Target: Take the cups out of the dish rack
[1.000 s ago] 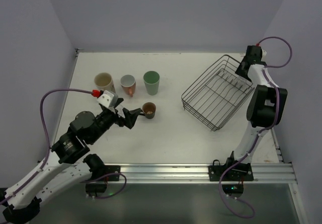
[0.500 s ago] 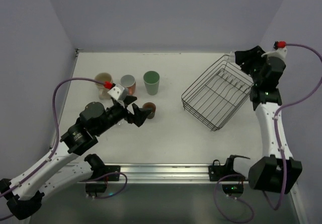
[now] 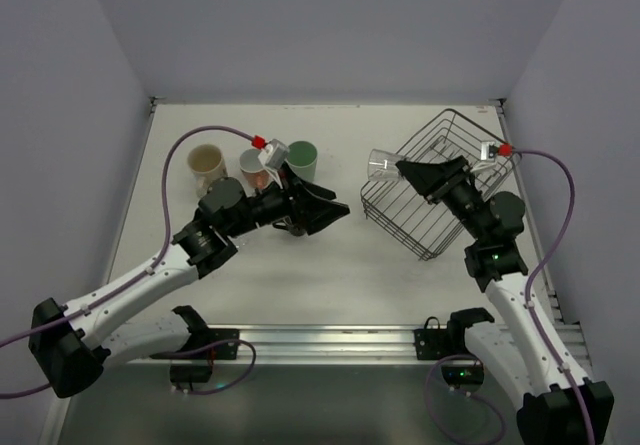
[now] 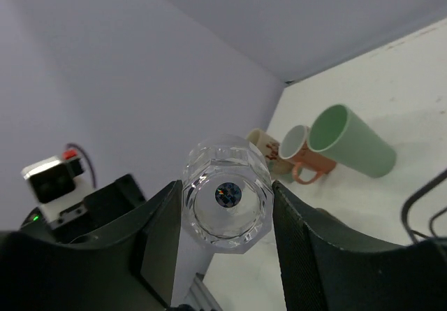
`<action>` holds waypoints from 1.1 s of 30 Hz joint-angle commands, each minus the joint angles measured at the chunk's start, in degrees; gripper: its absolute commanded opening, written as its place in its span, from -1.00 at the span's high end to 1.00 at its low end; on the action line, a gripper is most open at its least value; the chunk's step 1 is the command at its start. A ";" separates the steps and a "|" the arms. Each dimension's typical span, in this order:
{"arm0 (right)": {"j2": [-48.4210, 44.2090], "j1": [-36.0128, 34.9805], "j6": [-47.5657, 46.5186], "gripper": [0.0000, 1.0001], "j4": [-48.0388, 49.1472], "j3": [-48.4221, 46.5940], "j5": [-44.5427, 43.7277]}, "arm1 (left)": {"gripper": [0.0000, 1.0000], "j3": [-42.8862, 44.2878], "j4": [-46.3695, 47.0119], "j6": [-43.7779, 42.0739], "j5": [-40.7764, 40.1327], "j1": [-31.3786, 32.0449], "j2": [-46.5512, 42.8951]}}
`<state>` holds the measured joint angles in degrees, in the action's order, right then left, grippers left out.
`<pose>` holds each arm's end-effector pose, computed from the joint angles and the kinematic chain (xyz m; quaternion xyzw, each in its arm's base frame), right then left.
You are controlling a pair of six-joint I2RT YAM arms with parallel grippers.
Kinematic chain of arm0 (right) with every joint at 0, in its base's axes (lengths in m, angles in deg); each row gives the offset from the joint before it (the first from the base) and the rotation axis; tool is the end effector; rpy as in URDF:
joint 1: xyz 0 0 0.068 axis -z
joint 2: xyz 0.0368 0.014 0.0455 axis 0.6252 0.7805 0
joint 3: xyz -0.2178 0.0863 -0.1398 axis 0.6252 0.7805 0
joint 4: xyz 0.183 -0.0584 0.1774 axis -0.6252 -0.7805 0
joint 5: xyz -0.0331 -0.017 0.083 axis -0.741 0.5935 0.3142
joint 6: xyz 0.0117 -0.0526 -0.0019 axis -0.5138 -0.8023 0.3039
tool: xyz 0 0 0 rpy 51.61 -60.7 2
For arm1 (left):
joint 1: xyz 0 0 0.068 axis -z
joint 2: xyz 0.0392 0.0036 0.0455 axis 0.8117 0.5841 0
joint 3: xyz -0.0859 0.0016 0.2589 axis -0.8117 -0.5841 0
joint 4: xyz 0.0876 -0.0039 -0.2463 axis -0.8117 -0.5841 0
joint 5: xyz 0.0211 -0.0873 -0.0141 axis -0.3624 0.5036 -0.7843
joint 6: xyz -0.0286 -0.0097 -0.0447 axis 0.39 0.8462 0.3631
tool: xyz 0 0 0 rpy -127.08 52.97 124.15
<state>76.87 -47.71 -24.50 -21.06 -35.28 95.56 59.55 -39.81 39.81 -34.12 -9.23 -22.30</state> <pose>0.1854 0.0442 0.3302 0.1347 0.6404 0.5383 0.5309 0.1559 -0.1733 0.3593 0.1671 0.6647 -0.5660 0.4581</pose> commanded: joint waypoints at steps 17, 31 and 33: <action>-4.81 -4.87 7.54 0.27 11.85 7.23 9.78 | -0.23 5.58 18.65 7.62 4.65 0.49 13.67; 0.63 -6.71 9.91 0.27 18.35 9.96 11.36 | 0.50 5.58 20.14 7.88 5.43 0.67 14.81; 1.87 -8.11 10.00 0.27 19.66 10.05 11.28 | 0.56 5.32 20.23 7.97 6.05 0.67 14.99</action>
<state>76.45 -53.77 -14.82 -4.43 -25.92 104.45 62.98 -24.03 47.55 -30.47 -9.29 -7.37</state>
